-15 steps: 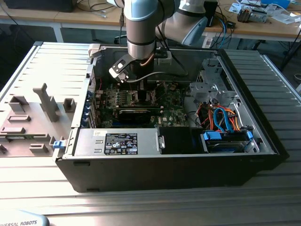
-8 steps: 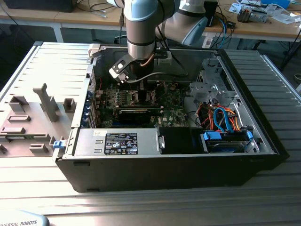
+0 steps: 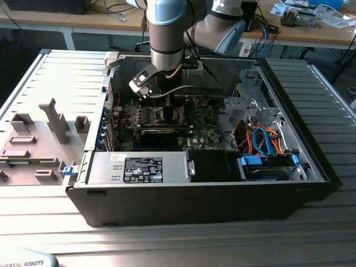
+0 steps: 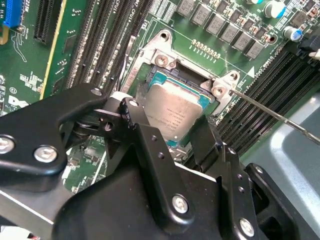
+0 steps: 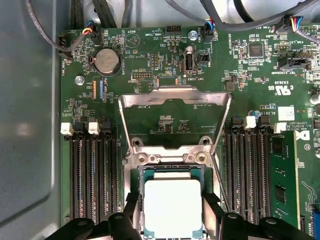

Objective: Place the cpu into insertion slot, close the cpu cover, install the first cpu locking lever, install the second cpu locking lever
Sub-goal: 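Place the cpu into insertion slot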

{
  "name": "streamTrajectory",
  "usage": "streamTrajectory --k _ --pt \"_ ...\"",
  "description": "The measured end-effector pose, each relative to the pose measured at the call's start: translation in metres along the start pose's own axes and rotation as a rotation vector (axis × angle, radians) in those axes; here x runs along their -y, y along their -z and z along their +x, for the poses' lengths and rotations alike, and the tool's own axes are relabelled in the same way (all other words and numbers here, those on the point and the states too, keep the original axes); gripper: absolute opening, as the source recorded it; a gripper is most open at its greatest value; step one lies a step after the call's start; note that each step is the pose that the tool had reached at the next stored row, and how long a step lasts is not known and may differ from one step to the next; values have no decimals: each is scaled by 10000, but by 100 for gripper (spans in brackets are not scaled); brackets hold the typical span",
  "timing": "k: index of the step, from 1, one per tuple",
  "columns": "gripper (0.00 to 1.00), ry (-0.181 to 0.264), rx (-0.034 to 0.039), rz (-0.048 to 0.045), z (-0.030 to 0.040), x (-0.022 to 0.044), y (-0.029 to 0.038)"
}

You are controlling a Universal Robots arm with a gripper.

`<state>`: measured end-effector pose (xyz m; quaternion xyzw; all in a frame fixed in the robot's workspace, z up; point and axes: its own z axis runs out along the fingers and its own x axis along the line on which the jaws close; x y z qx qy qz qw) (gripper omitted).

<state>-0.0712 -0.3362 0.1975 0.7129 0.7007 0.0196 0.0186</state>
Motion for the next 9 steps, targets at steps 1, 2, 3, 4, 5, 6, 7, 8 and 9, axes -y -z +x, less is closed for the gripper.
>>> streamTrajectory --k 1,2,3,4,5,6,7,8,9 --pt "61 1 0 -1 0 -1 14" --pt "61 2 3 -2 0 -1 24" --pt "61 2 13 -2 0 -2 35" --pt "61 2 33 -3 0 -3 49" --pt "61 3 46 -3 1 -3 55" --pt "61 4 61 -4 1 -4 61" --pt "61 4 88 -3 0 -3 71" --pt "61 6 109 -3 0 -4 85" --pt "61 8 157 -5 0 -6 123"
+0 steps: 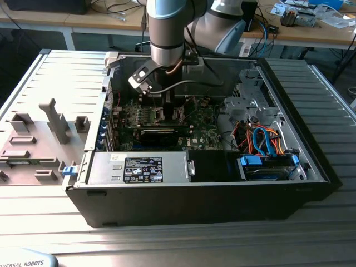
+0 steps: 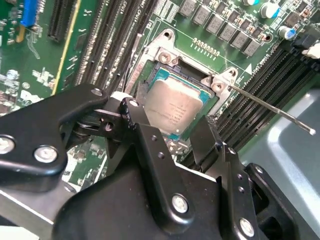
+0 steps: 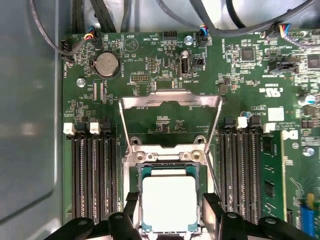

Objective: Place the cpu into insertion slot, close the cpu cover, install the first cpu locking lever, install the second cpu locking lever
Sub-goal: 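Place the cpu into insertion slot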

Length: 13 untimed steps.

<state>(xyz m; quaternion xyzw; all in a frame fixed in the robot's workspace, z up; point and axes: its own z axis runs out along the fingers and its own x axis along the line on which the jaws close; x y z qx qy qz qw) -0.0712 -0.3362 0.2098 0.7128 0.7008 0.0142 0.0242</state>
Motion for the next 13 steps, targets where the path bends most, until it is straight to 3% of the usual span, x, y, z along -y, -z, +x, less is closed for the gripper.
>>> streamTrajectory --k 3,4,6,7,8,9,10,11,12,13 --pt "60 8 127 -3 7 -1 21" --pt "47 11 194 -4 7 -1 20" --pt "35 46 838 -14 7 -1 21" --pt "29 62 1123 -18 8 -1 21" --pt "17 72 1291 -15 9 -1 20" --pt "17 79 1409 -10 11 -1 18" --pt "17 93 1645 9 13 -1 16" --pt "11 106 1786 40 17 -1 7" --pt "11 109 1773 66 18 -1 1" --pt "11 105 1698 71 18 -1 0"
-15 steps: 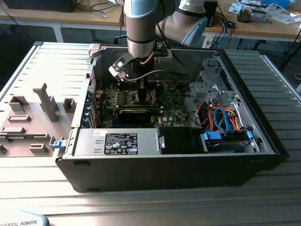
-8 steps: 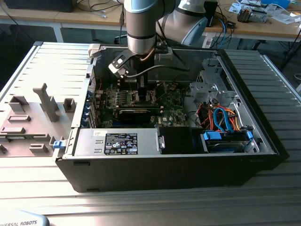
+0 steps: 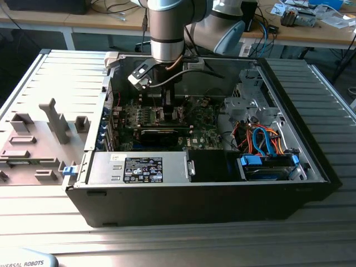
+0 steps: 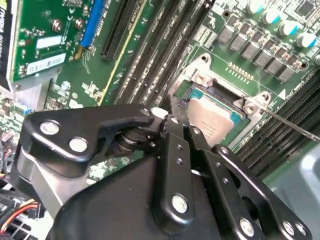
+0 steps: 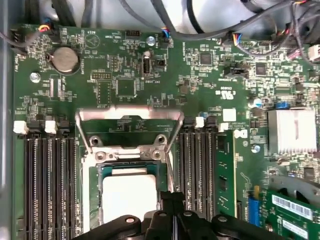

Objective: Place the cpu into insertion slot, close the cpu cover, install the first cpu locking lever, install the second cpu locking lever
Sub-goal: 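Place the cpu into insertion slot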

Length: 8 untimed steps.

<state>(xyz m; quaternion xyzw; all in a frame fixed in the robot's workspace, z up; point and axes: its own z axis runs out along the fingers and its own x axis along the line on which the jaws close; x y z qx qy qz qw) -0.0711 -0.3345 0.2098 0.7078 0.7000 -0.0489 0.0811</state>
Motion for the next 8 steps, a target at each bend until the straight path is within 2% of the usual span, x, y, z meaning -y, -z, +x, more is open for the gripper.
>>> streamTrajectory --k 1,3,4,5,8 --pt "11 -11 -231 2 0 0 -1" --pt "11 -26 -588 6 0 -1 -1" --pt "11 -49 -1076 24 2 1 -15" --pt "11 -43 -1069 61 7 3 -46" --pt "11 -43 -1076 59 8 1 -49"
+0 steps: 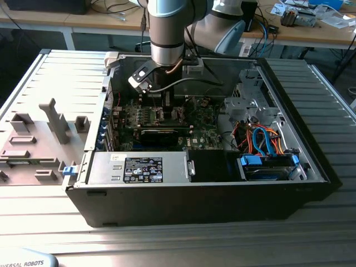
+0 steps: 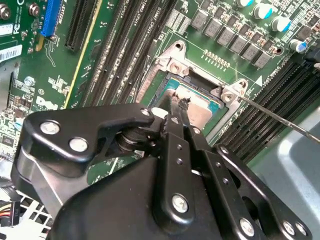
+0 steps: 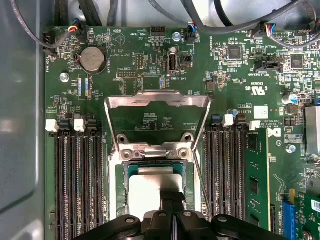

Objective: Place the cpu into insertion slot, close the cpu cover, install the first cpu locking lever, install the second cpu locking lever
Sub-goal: 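Place the cpu into insertion slot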

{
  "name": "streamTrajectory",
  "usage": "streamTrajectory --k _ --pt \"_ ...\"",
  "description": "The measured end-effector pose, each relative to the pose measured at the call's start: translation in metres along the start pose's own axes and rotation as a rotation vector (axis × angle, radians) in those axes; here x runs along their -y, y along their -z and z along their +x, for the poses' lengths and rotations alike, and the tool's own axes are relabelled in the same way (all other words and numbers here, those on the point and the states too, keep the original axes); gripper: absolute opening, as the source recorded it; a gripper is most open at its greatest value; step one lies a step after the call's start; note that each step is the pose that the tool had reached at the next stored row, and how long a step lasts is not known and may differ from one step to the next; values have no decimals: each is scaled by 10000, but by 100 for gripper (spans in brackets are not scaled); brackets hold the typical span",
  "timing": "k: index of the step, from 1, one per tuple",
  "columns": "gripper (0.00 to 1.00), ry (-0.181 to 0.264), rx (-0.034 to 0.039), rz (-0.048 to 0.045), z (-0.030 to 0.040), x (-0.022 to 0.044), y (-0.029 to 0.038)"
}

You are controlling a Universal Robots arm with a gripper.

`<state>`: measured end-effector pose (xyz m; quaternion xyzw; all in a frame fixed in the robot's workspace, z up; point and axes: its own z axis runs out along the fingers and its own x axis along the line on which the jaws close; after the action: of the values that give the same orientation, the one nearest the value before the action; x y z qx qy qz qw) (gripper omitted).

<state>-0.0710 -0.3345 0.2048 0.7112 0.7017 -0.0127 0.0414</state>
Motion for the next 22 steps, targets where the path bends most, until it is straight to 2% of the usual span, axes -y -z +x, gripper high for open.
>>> streamTrajectory --k 1,11,14,16,17,18,19,20,21,22 --pt "11 -1 -9 -6 1 -2 6" --pt "11 0 1 -1 -18 -15 242" --pt "11 3 -2 13 -20 -17 271" --pt "11 17 -10 61 -21 -17 274" --pt "11 38 -39 91 -22 -16 277" --pt "11 61 -148 111 -21 -16 276" --pt "11 93 -395 131 -21 -16 275" --pt "11 119 -585 144 -21 -16 275" --pt "11 192 -733 145 -21 -16 276" --pt "11 436 -750 134 -20 -16 275"
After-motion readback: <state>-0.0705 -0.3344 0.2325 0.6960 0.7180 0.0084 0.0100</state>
